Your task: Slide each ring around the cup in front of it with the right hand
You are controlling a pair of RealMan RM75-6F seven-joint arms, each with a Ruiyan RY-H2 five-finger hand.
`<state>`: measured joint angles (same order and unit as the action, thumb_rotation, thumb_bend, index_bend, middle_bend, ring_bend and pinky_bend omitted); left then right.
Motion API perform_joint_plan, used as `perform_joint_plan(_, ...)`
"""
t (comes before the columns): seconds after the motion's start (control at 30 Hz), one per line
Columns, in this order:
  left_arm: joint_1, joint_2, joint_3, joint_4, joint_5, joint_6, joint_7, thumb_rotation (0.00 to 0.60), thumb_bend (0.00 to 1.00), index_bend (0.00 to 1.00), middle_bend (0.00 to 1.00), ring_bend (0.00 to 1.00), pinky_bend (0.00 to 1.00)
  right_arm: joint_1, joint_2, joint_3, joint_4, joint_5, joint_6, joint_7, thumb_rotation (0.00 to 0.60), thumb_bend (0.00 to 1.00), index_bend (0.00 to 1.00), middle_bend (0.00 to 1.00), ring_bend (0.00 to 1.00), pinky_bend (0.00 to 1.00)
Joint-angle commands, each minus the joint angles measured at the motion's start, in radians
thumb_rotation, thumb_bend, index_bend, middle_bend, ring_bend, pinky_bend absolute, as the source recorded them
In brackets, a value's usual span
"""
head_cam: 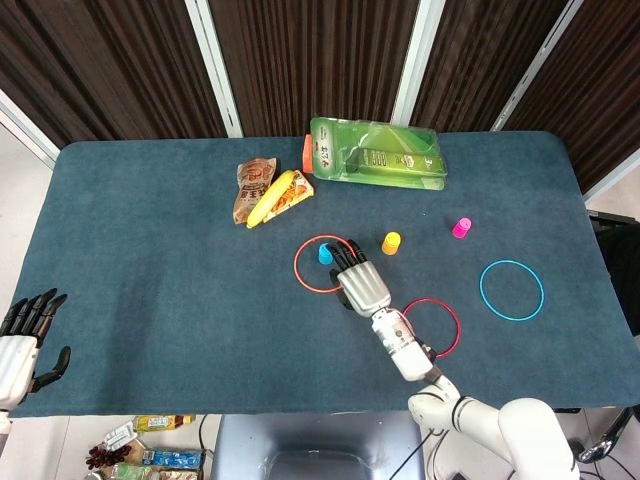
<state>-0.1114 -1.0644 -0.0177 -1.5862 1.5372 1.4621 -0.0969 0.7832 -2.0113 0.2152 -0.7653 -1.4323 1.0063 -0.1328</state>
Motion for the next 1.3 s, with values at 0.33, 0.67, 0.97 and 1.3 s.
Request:
perform_joint_plan(0.33, 0.006, 0.000, 0.000, -0.005, 0.003, 0.013, 0.006, 0.600, 0.47, 0.00, 0.00, 0.00, 0.00, -0.130, 0.247, -0.094, -0.356, -0.074, 0.163, -0.010, 0.600, 0.48, 0.30, 0.07, 0.00, 0.00)
perform_joint_plan(0.67, 0.008, -0.009, 0.005, -0.013, 0.014, 0.019, 0.032, 0.600, 0.47, 0.00, 0.00, 0.00, 0.00, -0.366, 0.614, -0.329, -0.698, -0.207, 0.373, -0.012, 0.600, 0.47, 0.44, 0.08, 0.00, 0.00)
perform_joint_plan(0.97, -0.003, -0.022, 0.007, -0.015, 0.016, -0.001, 0.061, 0.600, 0.47, 0.00, 0.00, 0.00, 0.00, -0.445, 0.585, -0.387, -0.512, -0.200, 0.361, 0.098, 0.600, 0.47, 0.51, 0.07, 0.00, 0.00)
perform_joint_plan(1.3, -0.006, -0.021, 0.006, -0.016, 0.008, -0.009, 0.066, 0.600, 0.47, 0.00, 0.00, 0.00, 0.00, -0.462, 0.478, -0.389, -0.337, -0.224, 0.312, 0.174, 0.600, 0.47, 0.55, 0.07, 0.00, 0.00)
